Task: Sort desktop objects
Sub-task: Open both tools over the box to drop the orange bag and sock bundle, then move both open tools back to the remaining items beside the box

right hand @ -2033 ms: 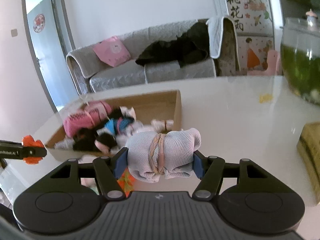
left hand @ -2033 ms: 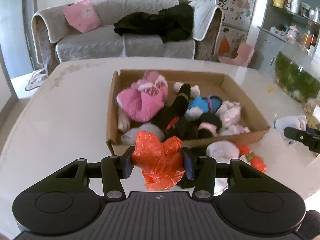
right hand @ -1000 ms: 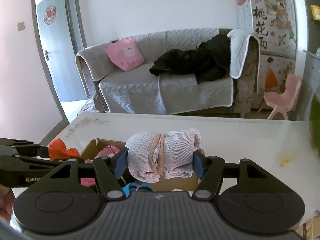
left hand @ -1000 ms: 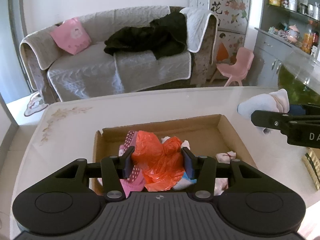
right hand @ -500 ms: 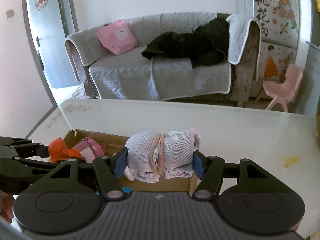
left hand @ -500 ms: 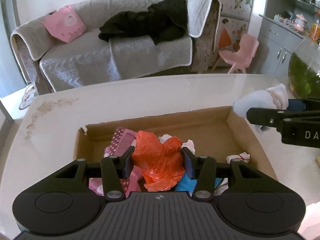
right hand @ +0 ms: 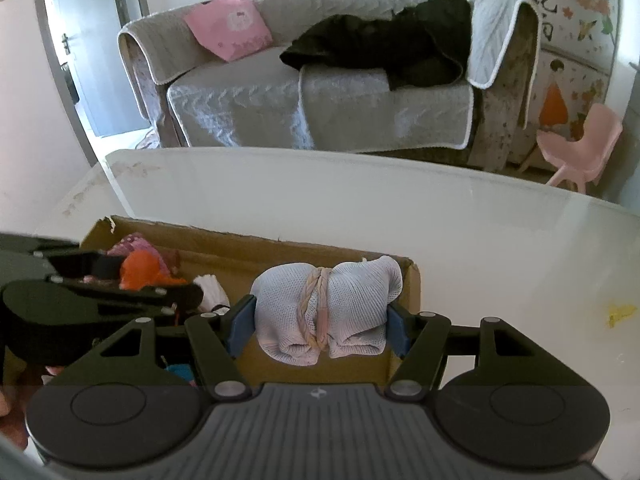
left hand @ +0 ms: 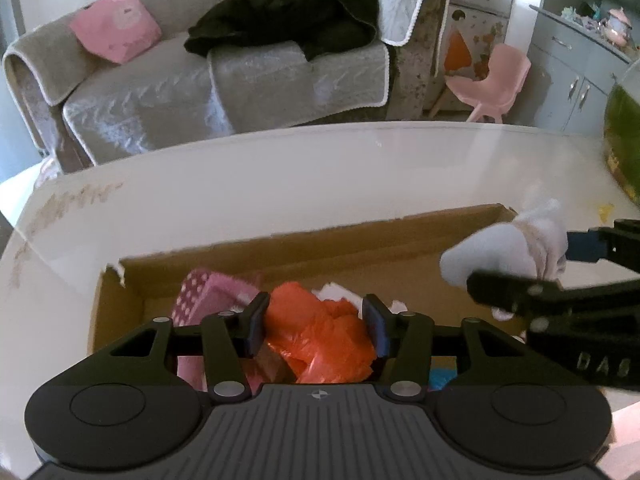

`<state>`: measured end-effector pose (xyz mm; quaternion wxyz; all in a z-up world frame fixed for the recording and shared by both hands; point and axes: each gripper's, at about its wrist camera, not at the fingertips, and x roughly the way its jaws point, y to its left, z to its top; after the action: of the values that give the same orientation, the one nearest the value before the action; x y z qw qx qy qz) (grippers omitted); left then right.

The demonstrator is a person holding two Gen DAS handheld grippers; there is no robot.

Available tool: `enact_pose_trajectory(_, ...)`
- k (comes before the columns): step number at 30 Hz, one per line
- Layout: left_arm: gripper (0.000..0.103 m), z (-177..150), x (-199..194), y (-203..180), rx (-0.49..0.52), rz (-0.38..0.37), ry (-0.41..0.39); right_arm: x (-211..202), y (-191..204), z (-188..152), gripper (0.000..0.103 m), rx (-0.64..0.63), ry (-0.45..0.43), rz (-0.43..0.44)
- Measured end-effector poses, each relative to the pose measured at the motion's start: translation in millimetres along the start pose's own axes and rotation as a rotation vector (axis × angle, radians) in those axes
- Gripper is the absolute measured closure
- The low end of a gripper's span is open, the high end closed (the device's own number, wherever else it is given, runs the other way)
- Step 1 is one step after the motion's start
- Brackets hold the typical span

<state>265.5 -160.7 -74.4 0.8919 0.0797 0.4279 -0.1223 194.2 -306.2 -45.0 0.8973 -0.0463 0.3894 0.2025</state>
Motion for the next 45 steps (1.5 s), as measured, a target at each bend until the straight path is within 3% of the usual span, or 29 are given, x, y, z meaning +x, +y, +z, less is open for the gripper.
enact_pose_trajectory(2, 0.037, 3, 4, -2, 0.006, 0.008, -0.002, 2, 1, -1, 0.040, -0.010, 0.004, -0.008)
enact_pose_trajectory(11, 0.025, 3, 8, -4, 0.008, 0.025, -0.004, 1, 0, 2, 0.039, 0.003, -0.008, -0.026)
enact_pose_trajectory(19, 0.017, -7, -32, 8, -0.020, 0.005, -0.050, -53, -5, -1, 0.037, 0.026, -0.085, 0.013)
enact_pose_trajectory(28, 0.009, -80, -106, 26, 0.014, -0.046, -0.058, -120, 4, -66, 0.032, 0.011, -0.100, 0.092)
enact_pose_trajectory(37, 0.008, -152, -119, 33, 0.014, -0.100, 0.023, -101, 20, -106, 0.037, 0.047, 0.003, 0.119)
enact_pose_trajectory(45, 0.007, -172, -116, 32, 0.036, -0.133, 0.040, -83, 11, -119, 0.040, 0.111, 0.063, 0.150)
